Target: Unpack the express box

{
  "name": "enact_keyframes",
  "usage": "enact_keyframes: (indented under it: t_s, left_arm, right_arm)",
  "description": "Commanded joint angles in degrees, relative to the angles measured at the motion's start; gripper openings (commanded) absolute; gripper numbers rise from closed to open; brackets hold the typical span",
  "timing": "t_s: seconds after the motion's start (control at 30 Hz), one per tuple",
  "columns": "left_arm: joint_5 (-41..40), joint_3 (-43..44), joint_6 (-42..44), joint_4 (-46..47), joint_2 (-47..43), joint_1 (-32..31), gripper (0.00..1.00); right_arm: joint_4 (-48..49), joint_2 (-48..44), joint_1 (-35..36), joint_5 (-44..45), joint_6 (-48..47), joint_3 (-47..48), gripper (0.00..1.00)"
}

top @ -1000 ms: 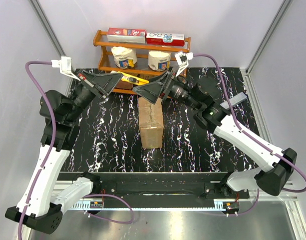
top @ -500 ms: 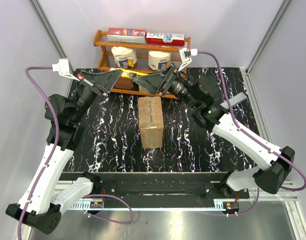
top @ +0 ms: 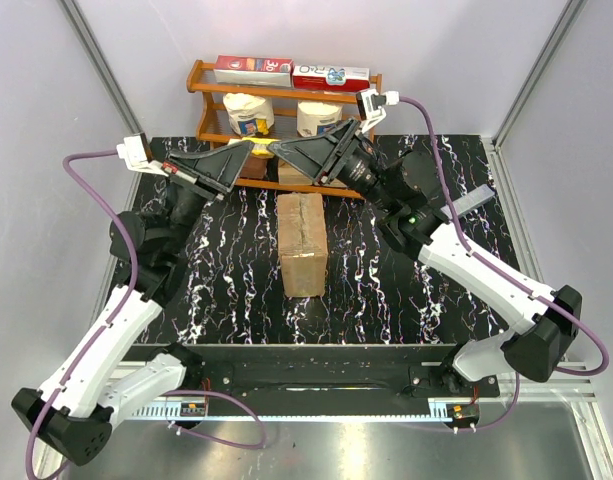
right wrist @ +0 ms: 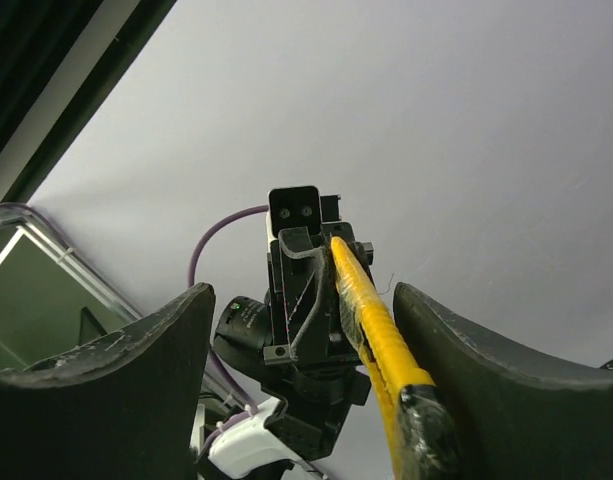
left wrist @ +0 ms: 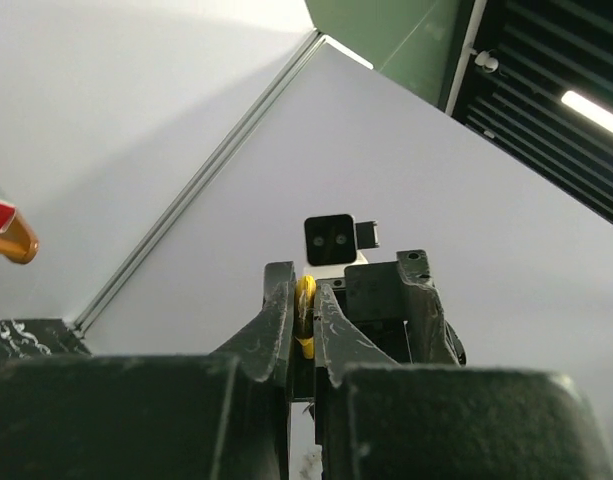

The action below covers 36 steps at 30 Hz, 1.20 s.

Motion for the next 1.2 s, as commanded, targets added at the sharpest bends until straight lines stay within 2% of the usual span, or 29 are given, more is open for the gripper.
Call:
enact_keyframes:
  t_s: [0.0, 0.2, 0.33, 0.63, 0.73, 0.77, 0.8, 0.83, 0.9, 0.93, 1.0, 1.07, 1.17]
  left_arm:
    - [-5.3, -0.3, 3.7, 8.4, -0.6, -3.0, 0.00]
    - [-8.1, -0.7, 7.1, 8.8, -0.6, -4.8, 0.00]
    - [-9.2, -2.1, 7.8, 9.0, -0.8, -6.2, 0.00]
    - [-11.3, -3.5, 9.3, 9.0, -1.5, -7.6, 0.00]
    - [-11.2, -4.1, 9.3, 8.3, -1.9, -7.7, 0.00]
    - [-11.3, -4.2, 9.2, 8.2, -2.4, -7.7, 0.00]
    - [-11.4, -4.5, 9.1, 7.9, -2.6, -7.7, 0.00]
    - [-11.3, -4.5, 8.8, 6.5, -2.7, -7.8, 0.02]
    - [-11.4, -4.1, 9.1, 4.1, -3.5, -7.7, 0.24]
    - [-11.4, -3.9, 10.2, 2.0, -3.9, -7.7, 0.56]
    - [-10.6, -3.0, 12.8, -0.9, -5.0, -7.6, 0.78]
    - [-8.4, 1.3, 17.9, -11.1, -5.2, -7.5, 0.99]
    - [-8.3, 10.7, 26.4, -29.3, -4.1, -7.2, 0.99]
  right_arm:
    - [4.0, 0.0, 0.2, -1.4, 2.9, 2.7, 0.77]
    - [3.3, -0.7, 0.1, -0.7, 2.9, 2.5, 0.73]
    - [1.3, -0.6, 0.2, -0.5, 2.5, 3.9, 0.60]
    - [-0.1, -0.1, 0.1, -0.9, 2.3, 4.8, 0.39]
    - [-1.2, -0.1, 0.1, -0.3, 1.9, 4.9, 0.26]
    - [-1.6, -0.1, 0.2, -0.2, 1.6, 5.1, 0.18]
    - [-2.9, -0.1, 0.1, -0.2, 1.5, 5.3, 0.03]
    - [-4.0, -0.1, 0.2, 0.5, 1.1, 5.7, 0.00]
    - [-6.6, -0.2, 0.1, 0.6, 0.3, 6.0, 0.00]
    - [-7.7, -0.5, 0.1, 0.6, -0.2, 6.0, 0.00]
    - [-11.9, -1.1, 0.1, 0.8, -2.6, 5.9, 0.00]
    - [-15.4, -2.5, -0.2, 1.0, -5.5, 5.4, 0.00]
    - [-20.5, -4.9, -1.0, 0.6, -9.3, 4.4, 0.00]
